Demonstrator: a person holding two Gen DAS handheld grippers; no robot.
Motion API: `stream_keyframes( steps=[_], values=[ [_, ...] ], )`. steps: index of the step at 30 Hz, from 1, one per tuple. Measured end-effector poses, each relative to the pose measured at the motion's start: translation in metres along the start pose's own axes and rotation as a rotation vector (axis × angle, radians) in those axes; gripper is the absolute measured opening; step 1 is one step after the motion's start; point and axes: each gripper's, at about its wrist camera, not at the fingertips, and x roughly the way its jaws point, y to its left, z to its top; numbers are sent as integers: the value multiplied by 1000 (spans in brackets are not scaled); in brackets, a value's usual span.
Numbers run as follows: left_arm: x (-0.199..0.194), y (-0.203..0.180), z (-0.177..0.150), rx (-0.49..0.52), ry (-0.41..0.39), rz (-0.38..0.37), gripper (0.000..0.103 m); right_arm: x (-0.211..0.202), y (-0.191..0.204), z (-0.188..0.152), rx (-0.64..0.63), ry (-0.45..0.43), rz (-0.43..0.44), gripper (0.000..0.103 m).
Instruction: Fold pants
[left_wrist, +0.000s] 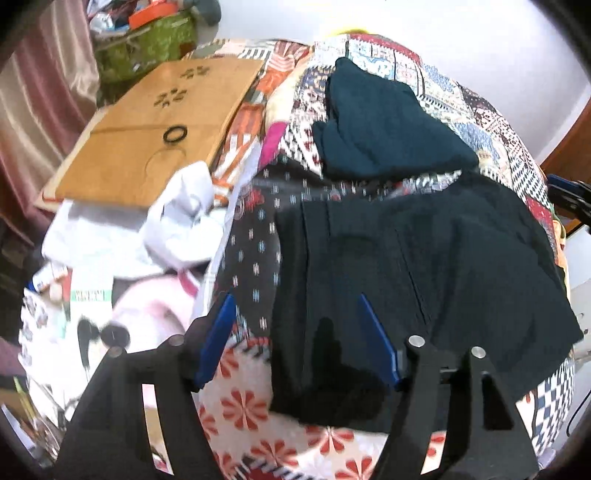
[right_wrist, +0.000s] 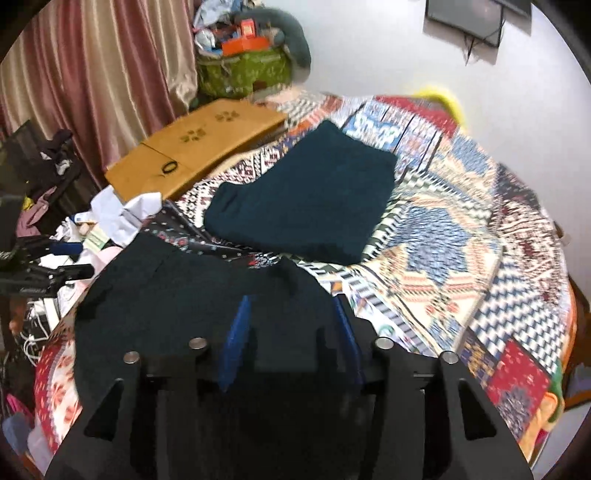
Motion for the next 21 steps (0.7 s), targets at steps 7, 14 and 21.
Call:
stream_keyframes(
  steps=[7, 14, 21],
  values=[
    [32, -11, -43, -23, 132, -14, 72, -29, 6, -55, 43, 14, 35, 45],
    [20, -29, -63, 139, 70, 163, 66, -13, 6, -109, 82, 100, 34, 45],
    [-53, -63, -57, 202, -69, 17, 65, -53, 24, -100, 51, -1, 36, 45]
  ],
)
